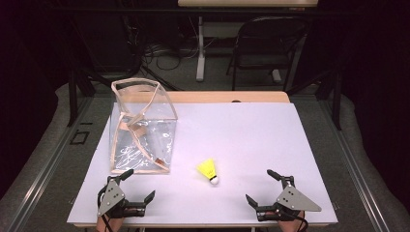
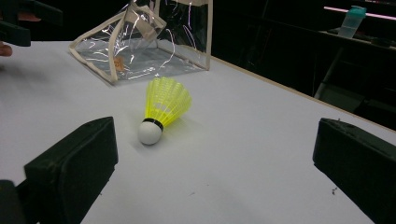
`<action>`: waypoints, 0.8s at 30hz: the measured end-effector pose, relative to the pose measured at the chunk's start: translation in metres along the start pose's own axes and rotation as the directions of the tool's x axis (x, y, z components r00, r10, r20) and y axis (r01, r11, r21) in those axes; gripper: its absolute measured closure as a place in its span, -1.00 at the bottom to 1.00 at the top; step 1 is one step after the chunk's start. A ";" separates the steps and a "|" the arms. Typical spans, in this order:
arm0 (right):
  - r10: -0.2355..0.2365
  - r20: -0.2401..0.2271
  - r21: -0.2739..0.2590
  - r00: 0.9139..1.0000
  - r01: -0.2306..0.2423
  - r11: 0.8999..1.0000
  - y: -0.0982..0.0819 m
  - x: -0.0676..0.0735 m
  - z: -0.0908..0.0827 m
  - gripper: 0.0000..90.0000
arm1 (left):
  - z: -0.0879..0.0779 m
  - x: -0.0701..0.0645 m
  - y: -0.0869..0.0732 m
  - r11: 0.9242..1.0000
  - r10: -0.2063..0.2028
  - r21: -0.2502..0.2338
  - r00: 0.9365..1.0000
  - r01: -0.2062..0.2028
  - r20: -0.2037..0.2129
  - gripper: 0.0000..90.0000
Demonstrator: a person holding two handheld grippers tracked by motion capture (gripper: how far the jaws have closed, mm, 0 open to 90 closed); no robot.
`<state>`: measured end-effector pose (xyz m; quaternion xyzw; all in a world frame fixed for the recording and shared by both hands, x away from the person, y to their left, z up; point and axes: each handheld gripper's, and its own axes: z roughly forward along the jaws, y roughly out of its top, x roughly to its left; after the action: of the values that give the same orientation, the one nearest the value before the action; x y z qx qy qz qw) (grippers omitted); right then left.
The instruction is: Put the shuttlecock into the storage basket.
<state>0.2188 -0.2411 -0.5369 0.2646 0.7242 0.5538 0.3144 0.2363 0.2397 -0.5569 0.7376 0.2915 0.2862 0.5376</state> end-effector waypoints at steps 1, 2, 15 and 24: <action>-0.001 0.000 0.002 1.000 0.001 1.000 0.000 0.000 0.000 -1.00 | 0.000 -0.001 0.000 1.000 -0.002 0.001 1.000 0.002 -0.002 -1.00; 0.001 -0.001 0.001 1.000 -0.001 1.000 0.000 0.000 0.000 -1.00 | 0.001 -0.001 0.000 1.000 0.002 0.004 1.000 -0.002 -0.002 -1.00; 0.004 -0.012 0.008 1.000 -0.003 1.000 0.001 0.000 0.005 -1.00 | 0.004 0.000 0.001 0.999 0.010 0.041 1.000 -0.011 0.029 -1.00; 0.000 -0.012 0.019 1.000 0.000 1.000 0.001 0.001 0.006 -1.00 | 0.009 0.003 0.007 0.998 -0.025 0.063 0.997 0.020 0.077 -1.00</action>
<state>0.2227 -0.2362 -0.5376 0.2640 0.7313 0.5486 0.3075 0.2456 0.2342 -0.5525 0.7612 0.2872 0.2420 0.5287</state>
